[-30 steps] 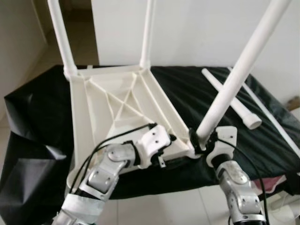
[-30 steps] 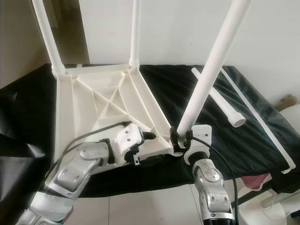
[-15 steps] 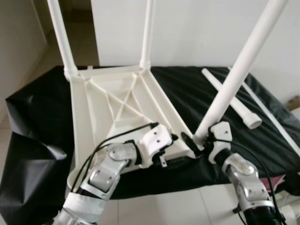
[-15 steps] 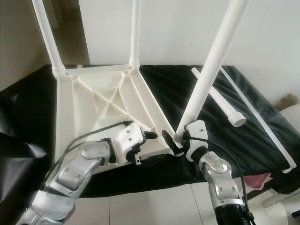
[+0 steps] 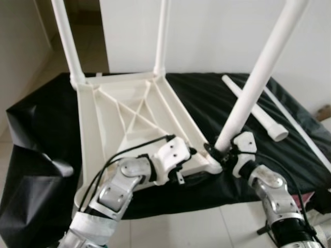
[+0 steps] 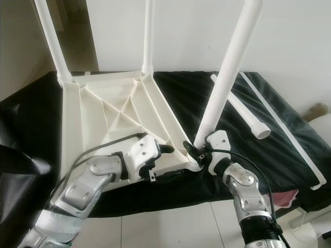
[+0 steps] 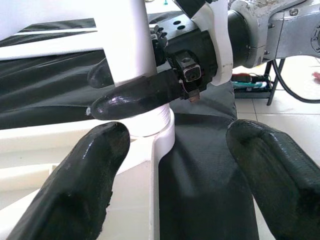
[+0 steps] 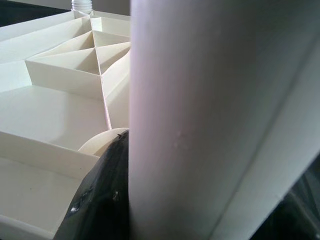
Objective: Building children table
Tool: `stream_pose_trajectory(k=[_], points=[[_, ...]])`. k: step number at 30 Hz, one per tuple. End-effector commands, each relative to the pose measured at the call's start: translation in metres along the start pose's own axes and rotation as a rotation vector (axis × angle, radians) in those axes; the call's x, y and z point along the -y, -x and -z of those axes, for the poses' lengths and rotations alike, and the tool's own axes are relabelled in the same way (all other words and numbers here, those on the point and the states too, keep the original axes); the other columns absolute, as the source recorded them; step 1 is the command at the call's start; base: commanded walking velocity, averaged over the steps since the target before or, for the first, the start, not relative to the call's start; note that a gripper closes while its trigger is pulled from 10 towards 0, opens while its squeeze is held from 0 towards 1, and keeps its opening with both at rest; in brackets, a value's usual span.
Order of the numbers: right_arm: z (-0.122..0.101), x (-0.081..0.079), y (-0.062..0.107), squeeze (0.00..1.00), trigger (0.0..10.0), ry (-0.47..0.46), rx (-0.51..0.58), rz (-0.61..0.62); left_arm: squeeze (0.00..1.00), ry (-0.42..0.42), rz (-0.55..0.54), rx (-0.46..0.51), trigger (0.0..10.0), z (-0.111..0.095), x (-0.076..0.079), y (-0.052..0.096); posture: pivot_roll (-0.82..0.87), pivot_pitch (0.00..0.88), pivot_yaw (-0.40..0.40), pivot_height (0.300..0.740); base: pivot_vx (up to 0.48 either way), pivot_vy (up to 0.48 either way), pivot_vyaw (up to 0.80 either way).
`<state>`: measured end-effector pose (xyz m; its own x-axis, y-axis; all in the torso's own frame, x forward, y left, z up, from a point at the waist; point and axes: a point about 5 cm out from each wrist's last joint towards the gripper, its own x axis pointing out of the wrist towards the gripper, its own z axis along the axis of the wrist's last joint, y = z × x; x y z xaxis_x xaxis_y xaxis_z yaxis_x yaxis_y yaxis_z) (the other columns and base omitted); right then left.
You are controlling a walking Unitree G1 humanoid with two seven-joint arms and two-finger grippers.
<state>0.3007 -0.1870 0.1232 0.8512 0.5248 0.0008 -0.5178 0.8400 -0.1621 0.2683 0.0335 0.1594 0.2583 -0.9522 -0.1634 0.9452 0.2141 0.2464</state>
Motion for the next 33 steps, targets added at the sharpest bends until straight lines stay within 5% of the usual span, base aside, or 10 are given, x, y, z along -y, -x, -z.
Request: stream_pose_trajectory(k=[1, 6, 7, 14, 17, 22, 33], points=[[0.010, -0.004, 0.003, 0.00, 0.0, 0.023, -0.040, -0.020, 0.00, 0.000, -0.024, -0.005, 10.0, 0.000, 0.001, -0.001, 0.02, 0.000, -0.037, 0.740, 0.000, 0.000, 0.00], [0.011, -0.004, 0.004, 0.00, 0.5, 0.023, -0.043, -0.018, 0.00, 0.000, -0.023, -0.006, 10.0, 0.001, 0.001, -0.001, 0.02, 0.000, -0.039, 0.740, 0.000, 0.000, 0.00], [0.014, -0.003, 0.009, 0.00, 10.0, -0.003, -0.054, 0.009, 0.00, -0.001, -0.022, -0.008, 10.0, 0.002, 0.001, -0.001, 0.02, 0.000, -0.038, 0.740, 0.000, 0.000, 0.00], [0.015, -0.003, 0.012, 0.00, 10.0, -0.016, -0.059, 0.046, 0.00, -0.002, -0.022, -0.010, 10.0, 0.003, 0.001, -0.001, 0.02, 0.000, -0.039, 0.740, 0.000, 0.000, 0.00], [0.022, -0.007, 0.013, 0.00, 10.0, -0.041, -0.085, 0.212, 0.00, -0.004, -0.025, -0.018, 10.0, 0.005, 0.002, -0.002, 0.02, 0.000, -0.039, 0.740, 0.000, 0.000, 0.00], [0.022, -0.011, 0.012, 0.00, 10.0, -0.066, -0.080, 0.260, 0.00, -0.001, -0.025, -0.016, 10.0, 0.004, 0.003, -0.001, 0.02, 0.000, -0.041, 0.740, 0.000, 0.000, 0.00], [0.020, -0.032, 0.001, 0.00, 10.0, -0.285, -0.085, 0.535, 0.00, 0.007, -0.034, -0.014, 10.0, 0.004, 0.004, 0.000, 0.03, 0.000, -0.056, 0.740, 0.000, 0.000, 0.00]])
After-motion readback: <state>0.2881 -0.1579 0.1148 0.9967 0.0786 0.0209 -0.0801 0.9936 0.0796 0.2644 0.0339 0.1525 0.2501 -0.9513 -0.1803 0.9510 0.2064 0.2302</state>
